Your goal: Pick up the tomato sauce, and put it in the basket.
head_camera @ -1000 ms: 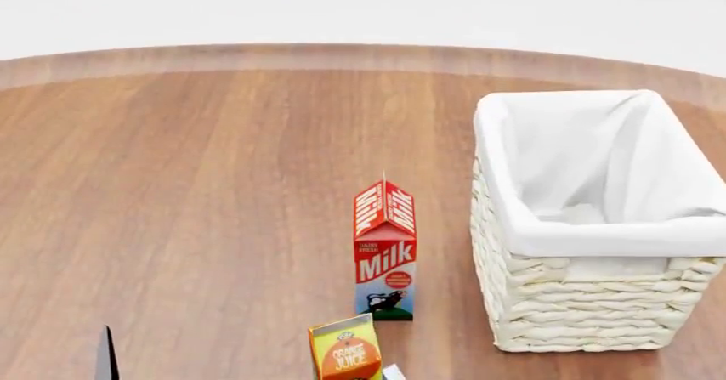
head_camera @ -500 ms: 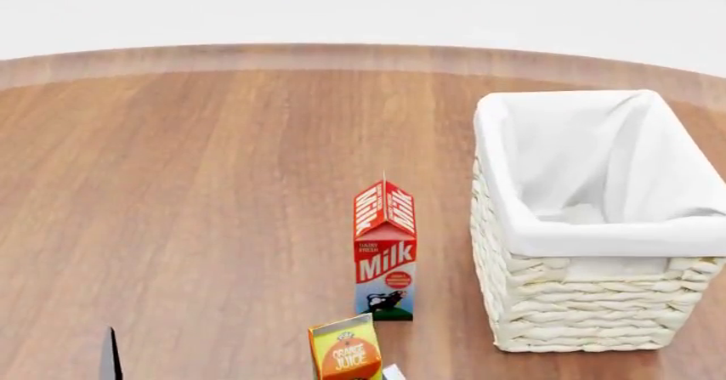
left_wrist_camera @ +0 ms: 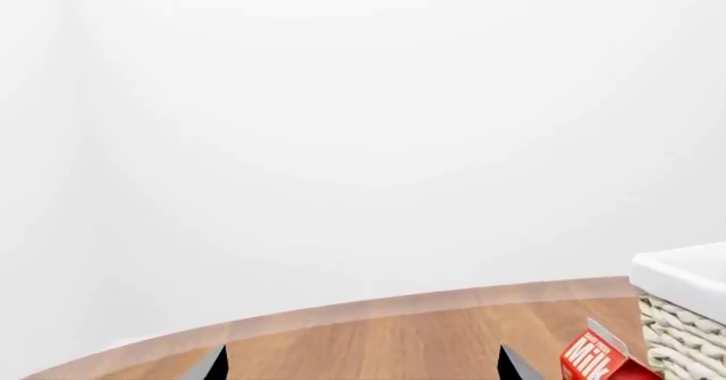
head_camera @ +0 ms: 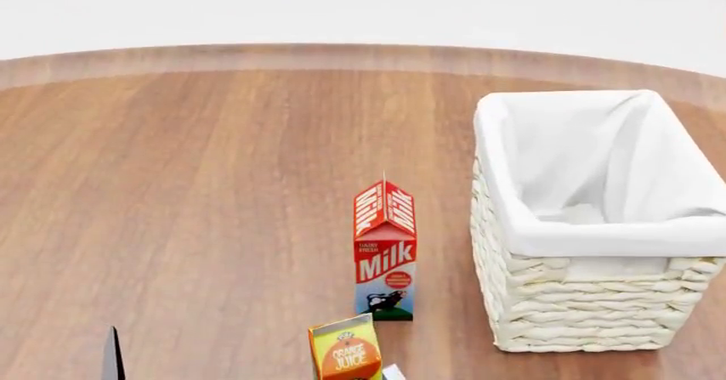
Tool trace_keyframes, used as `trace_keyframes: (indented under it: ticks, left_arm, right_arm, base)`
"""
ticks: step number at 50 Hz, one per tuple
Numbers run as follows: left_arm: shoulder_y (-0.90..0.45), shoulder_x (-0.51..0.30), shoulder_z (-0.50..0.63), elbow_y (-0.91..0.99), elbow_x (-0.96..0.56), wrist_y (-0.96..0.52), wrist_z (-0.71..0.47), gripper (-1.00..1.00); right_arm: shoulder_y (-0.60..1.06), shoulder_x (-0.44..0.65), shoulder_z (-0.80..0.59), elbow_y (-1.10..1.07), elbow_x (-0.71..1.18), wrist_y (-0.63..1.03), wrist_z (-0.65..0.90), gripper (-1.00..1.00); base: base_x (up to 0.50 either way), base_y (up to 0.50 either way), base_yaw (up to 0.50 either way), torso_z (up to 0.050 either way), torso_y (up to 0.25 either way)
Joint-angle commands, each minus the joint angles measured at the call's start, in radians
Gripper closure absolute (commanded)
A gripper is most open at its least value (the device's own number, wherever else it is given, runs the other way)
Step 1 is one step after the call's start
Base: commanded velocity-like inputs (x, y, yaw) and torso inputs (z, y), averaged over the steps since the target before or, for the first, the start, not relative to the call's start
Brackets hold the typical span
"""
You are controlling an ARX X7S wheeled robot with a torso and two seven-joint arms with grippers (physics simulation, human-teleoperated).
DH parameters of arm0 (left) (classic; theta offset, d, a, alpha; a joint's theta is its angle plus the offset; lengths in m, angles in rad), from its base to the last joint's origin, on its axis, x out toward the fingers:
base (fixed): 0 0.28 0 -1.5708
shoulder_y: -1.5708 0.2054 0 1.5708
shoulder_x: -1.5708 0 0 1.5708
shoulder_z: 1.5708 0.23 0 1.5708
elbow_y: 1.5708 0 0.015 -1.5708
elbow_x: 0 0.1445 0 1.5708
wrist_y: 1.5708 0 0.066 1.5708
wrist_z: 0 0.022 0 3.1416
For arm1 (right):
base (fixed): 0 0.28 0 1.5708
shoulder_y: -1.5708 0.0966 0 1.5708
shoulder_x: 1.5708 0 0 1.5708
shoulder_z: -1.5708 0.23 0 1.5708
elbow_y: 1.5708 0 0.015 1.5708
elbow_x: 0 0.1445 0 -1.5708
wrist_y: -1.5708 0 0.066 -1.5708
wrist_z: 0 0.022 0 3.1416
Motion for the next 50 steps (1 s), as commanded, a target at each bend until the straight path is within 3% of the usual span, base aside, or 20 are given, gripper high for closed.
trace_keyframes:
  ticks: [1,14,16,21,22,34,43,50]
  left_arm:
    - [-0.002,-0.006,0.003,0.001,-0.004,-0.002,-0.006,-1.0]
    - [-0.006,-0.015,0.011,-0.001,-0.01,-0.002,-0.015,-1.0]
    - [-0.006,-0.017,0.012,-0.001,-0.011,-0.002,-0.017,-1.0]
    - [-0.007,-0.021,0.014,0.001,-0.014,-0.003,-0.022,-1.0]
    - [-0.008,-0.022,0.015,0.001,-0.014,-0.004,-0.023,-1.0]
    - [-0.011,-0.031,0.023,0.003,-0.022,-0.008,-0.03,-1.0]
    - [-0.012,-0.036,0.027,0.002,-0.026,-0.007,-0.038,-1.0]
    - [-0.012,-0.041,0.028,0.005,-0.032,-0.008,-0.044,-1.0]
  right_arm:
    - [0.059,-0.005,-0.025,0.088,-0.017,-0.004,0.012,-1.0]
    - [0.114,-0.005,-0.038,0.085,-0.02,0.078,0.04,-1.0]
    - [0.138,-0.012,-0.046,0.16,-0.022,0.029,0.034,-1.0]
    - [0.116,-0.006,-0.046,0.084,-0.008,0.076,0.04,-1.0]
    - [0.115,-0.004,-0.047,0.086,-0.01,0.068,0.039,1.0]
    - [0.097,0.002,-0.059,0.061,0.006,0.054,0.036,1.0]
    - [0.03,0.022,-0.022,-0.177,0.078,0.08,0.05,1.0]
    - [0.02,0.067,0.034,-0.469,0.192,0.194,0.095,1.0]
  base:
    - [0.0,0.0,0.0,0.0,0.0]
    - [0.0,0.0,0.0,0.0,0.0]
    - [0.0,0.0,0.0,0.0,0.0]
    - [0.0,0.0,0.0,0.0,0.0]
    - [0.0,0.0,0.0,0.0,0.0]
    - [0.0,0.0,0.0,0.0,0.0]
    - [0.0,0.0,0.0,0.0,0.0]
    - [0.0,0.0,0.0,0.0,0.0]
